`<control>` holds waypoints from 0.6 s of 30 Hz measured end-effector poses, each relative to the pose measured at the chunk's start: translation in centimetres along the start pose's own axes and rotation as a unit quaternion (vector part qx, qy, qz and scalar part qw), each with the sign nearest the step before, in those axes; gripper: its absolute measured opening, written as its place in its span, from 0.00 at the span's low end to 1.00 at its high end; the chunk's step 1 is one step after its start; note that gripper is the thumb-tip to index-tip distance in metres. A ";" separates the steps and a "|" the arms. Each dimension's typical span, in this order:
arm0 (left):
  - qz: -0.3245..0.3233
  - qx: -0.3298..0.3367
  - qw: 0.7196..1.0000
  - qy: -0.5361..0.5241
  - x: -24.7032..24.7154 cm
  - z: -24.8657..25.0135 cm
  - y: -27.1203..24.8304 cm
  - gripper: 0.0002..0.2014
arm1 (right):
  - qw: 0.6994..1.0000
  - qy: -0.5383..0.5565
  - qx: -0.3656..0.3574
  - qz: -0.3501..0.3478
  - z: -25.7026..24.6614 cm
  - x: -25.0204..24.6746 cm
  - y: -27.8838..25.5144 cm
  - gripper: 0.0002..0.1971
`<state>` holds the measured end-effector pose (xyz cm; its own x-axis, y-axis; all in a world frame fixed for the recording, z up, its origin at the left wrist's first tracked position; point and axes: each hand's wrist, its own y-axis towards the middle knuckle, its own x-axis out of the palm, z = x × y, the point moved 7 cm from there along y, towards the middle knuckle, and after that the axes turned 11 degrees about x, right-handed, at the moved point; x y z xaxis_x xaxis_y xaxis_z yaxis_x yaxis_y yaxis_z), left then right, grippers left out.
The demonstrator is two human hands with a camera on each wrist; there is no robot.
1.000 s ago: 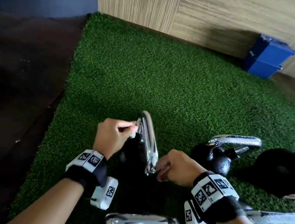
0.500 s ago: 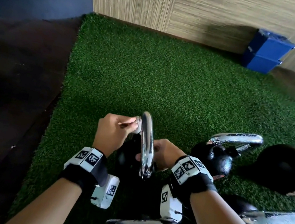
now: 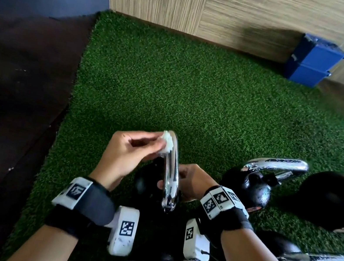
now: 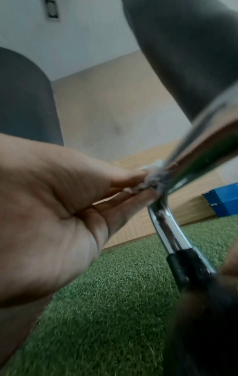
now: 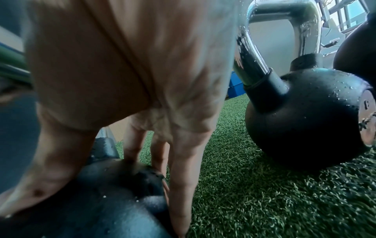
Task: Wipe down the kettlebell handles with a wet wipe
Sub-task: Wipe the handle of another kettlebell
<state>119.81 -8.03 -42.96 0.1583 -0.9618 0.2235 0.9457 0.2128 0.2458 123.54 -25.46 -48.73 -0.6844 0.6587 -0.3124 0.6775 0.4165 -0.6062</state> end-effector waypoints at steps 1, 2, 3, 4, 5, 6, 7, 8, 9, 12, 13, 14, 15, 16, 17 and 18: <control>-0.017 -0.013 1.000 0.002 0.0 0.2 -0.6 0.19 | 1.000 0.004 -0.003 0.000 0.0 0.0 0.0 0.16; -0.030 -0.030 0.999 -0.003 0.1 0.4 -1.2 0.20 | 1.000 0.004 -0.008 0.002 0.0 0.0 0.0 0.15; -0.036 -0.044 0.998 -0.011 0.2 0.6 -1.6 0.19 | 1.000 0.002 -0.011 0.005 -0.1 0.0 0.0 0.15; -0.036 -0.048 0.998 -0.014 0.2 0.9 -1.8 0.17 | 1.000 0.000 -0.012 0.009 0.0 0.0 0.0 0.15; -0.034 -0.046 0.998 -0.008 0.2 1.2 -1.8 0.15 | 1.000 -0.002 -0.013 0.013 0.0 0.0 0.1 0.14; -0.035 -0.044 0.998 0.002 0.3 1.6 -1.8 0.14 | 1.000 -0.002 -0.012 0.016 0.2 0.0 0.3 0.14; -0.037 -0.044 0.998 0.013 0.5 1.8 -1.9 0.13 | 1.000 0.001 -0.012 0.015 0.3 0.1 0.4 0.13; -0.044 -0.052 0.997 0.021 0.5 1.9 -2.0 0.14 | 1.000 0.004 -0.013 0.014 0.5 0.1 0.6 0.12; -0.056 -0.069 0.996 0.023 0.6 1.9 -2.4 0.14 | 1.000 0.003 -0.013 0.017 0.6 0.1 0.6 0.10; -0.122 -0.121 0.985 0.019 1.1 1.9 -3.8 0.13 | 1.000 -0.011 -0.010 0.026 0.8 0.0 0.8 0.09; -0.141 -0.117 0.983 0.027 1.1 2.1 -4.2 0.12 | 0.999 -0.020 -0.005 0.030 0.9 0.0 1.0 0.09; -0.150 -0.104 0.982 0.044 1.0 2.3 -4.4 0.11 | 0.999 -0.030 0.002 0.034 1.0 -0.1 1.2 0.10; -0.151 -0.088 0.982 0.065 0.9 2.5 -4.6 0.12 | 0.998 -0.038 0.008 0.039 1.0 -0.1 1.4 0.11; -0.149 -0.076 0.982 0.084 0.8 2.5 -4.9 0.14 | 0.998 -0.046 0.013 0.045 1.1 -0.2 1.5 0.11; -0.148 -0.070 0.982 0.095 0.8 2.4 -5.3 0.14 | 0.997 -0.051 0.014 0.049 1.1 -0.2 1.5 0.11; -0.151 -0.070 0.981 0.095 0.9 2.3 -5.7 0.14 | 0.997 -0.052 0.013 0.050 1.1 -0.3 1.5 0.10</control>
<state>113.88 -9.74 -42.03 -0.0986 -0.9949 -0.0231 0.9852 -0.1008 0.1387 124.44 -25.69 -50.33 -0.6394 0.6274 -0.4444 0.7370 0.3354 -0.5869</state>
